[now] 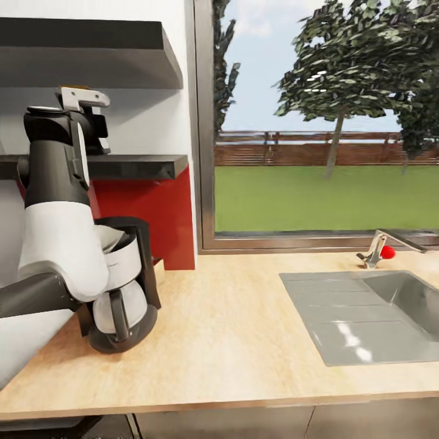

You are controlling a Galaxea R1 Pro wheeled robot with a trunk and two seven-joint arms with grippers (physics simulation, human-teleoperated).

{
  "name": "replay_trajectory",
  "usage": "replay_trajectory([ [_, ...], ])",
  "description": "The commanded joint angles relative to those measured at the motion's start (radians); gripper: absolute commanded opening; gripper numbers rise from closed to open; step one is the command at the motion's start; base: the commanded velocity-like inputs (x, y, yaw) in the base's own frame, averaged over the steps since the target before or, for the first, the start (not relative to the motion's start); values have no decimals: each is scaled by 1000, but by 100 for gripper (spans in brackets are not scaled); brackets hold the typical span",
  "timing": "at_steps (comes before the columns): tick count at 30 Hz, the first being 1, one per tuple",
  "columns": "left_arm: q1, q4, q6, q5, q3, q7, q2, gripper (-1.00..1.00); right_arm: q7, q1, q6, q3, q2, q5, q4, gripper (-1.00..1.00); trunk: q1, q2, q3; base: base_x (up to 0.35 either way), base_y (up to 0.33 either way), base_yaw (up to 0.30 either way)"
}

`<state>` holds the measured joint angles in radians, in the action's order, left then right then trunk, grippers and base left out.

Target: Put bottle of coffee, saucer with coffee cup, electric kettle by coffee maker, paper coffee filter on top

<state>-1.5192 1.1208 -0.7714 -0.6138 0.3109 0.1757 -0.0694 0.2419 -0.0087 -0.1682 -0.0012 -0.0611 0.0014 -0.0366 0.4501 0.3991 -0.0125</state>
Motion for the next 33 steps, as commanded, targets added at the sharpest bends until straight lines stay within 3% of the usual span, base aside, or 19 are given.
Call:
replay_trajectory([
  [1, 0, 8, -3, -11, 3, 13, -1, -100, 4, -1, -3, 0, 0, 0, 1, 100, 0, 1, 0, -275, -157, -262],
  [8, 1, 33, -7, -8, -15, 27, -13, -100, 4, -1, -3, 0, 0, 0, 1, 100, 0, 1, 0, -160, -86, -183],
  [13, 2, 34, -8, 18, -27, 40, -56, -100, 4, -1, -3, 0, 1, 0, 1, 100, 0, 1, 0, -10, -5, -15],
  [15, 2, 45, -13, 53, -28, 94, -61, -100, 4, -1, -3, 0, 1, 0, 1, 100, 0, 1, 0, 0, 0, -1],
  [18, 2, 90, -16, 65, -29, 175, -61, -100, 4, -1, -2, 0, 1, 0, 1, 100, 0, 1, 0, 0, 0, 0],
  [19, 2, 105, -19, 68, -31, 241, -62, -100, 4, -1, -2, 0, 1, 0, 1, 100, 0, 1, 0, 0, 0, 0],
  [21, 2, 112, -28, 69, -41, 306, -62, -100, 4, -1, -3, 0, 1, 0, 1, 100, 0, 1, 0, 0, 0, 0],
  [27, 11, 117, -74, 72, -54, 446, -64, -100, 4, -1, -3, 0, 1, 0, 1, 100, 0, 1, 0, 0, 0, 0],
  [30, 16, 117, -94, 96, -55, 527, -70, -100, 4, -1, -3, 0, 1, 0, 1, 100, 0, 1, 0, 0, 0, 0],
  [33, 33, 118, -108, 129, -56, 558, -76, -100, 4, -1, -3, 0, 1, 0, 1, 100, 0, 1, 0, 0, 0, 0],
])
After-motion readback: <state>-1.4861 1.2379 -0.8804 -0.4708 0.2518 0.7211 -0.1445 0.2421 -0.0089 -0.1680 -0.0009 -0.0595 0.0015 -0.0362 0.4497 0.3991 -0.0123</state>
